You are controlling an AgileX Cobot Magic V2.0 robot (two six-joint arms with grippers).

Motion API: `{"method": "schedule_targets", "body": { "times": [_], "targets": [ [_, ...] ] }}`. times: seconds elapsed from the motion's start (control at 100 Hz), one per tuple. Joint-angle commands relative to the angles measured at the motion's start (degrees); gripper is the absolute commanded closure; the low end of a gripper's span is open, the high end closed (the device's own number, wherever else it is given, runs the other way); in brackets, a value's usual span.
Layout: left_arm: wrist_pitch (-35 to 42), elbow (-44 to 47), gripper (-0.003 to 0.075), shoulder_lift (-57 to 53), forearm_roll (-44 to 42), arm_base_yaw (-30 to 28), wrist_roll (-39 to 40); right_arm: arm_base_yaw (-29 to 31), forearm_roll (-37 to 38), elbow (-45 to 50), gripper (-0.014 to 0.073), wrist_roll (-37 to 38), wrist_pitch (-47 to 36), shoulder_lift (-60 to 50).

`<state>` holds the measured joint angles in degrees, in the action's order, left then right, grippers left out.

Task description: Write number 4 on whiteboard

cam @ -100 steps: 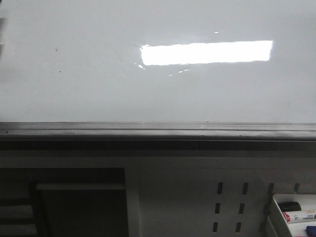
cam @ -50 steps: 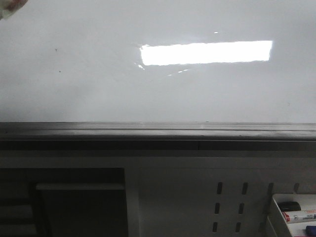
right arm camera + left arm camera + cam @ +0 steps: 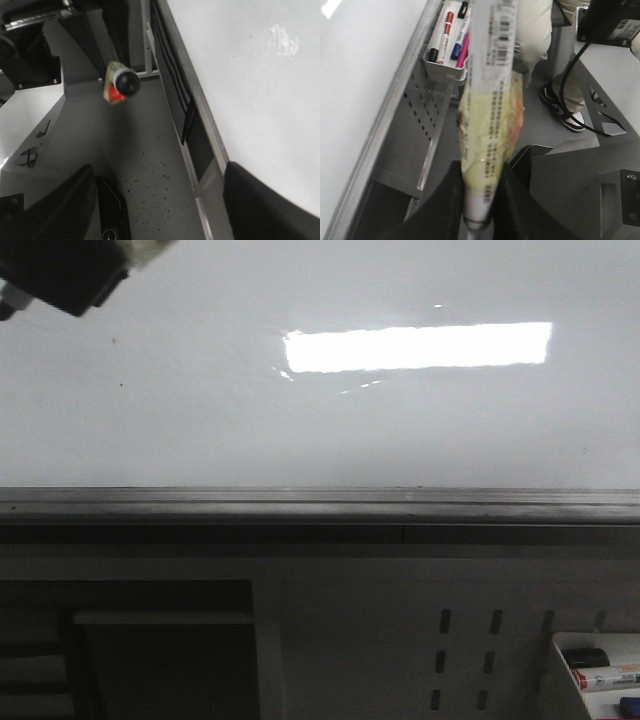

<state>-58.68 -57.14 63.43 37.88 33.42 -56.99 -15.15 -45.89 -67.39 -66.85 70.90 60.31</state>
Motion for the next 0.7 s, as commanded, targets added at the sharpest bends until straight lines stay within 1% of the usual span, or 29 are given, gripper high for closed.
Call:
{"method": "schedule_targets", "body": {
  "times": [0.0,0.08,0.17,0.29,0.41,0.51,0.56,0.69],
  "targets": [
    [1.84,-3.88,0.0741,1.67,-0.84,3.48,3.01,-4.38,-0.09,-3.87,0.0128,0.21,0.24,1.61],
    [0.71,-6.32,0.0741,3.84,-4.34,5.86,5.64,-8.87,3.61,-5.38,0.0128,2.88,-0.85,3.44],
    [-0.32,-9.09,0.0741,6.21,-6.43,7.99,6.85,-13.02,6.94,-6.81,0.0128,4.93,-2.34,5.53],
    [-2.10,-12.08,0.0741,8.30,-7.45,9.16,7.52,-16.45,8.77,-7.74,0.0128,7.34,-4.19,7.99],
    [-2.91,-13.56,0.0741,8.87,-9.15,9.16,8.44,-17.31,8.89,-7.74,0.0132,7.34,-5.39,9.61],
    [-2.91,-13.80,0.0741,8.87,-10.60,9.16,8.54,-17.31,8.89,-7.74,0.0179,7.34,-6.06,10.30],
    [-2.91,-13.80,0.0741,8.75,-10.59,9.16,8.54,-17.31,8.89,-7.74,0.0188,7.34,-6.21,10.55],
    [-2.81,-13.80,0.0741,8.75,-10.59,9.16,8.54,-17.31,8.78,-7.74,0.0189,7.34,-6.21,11.48]
  ]
}}
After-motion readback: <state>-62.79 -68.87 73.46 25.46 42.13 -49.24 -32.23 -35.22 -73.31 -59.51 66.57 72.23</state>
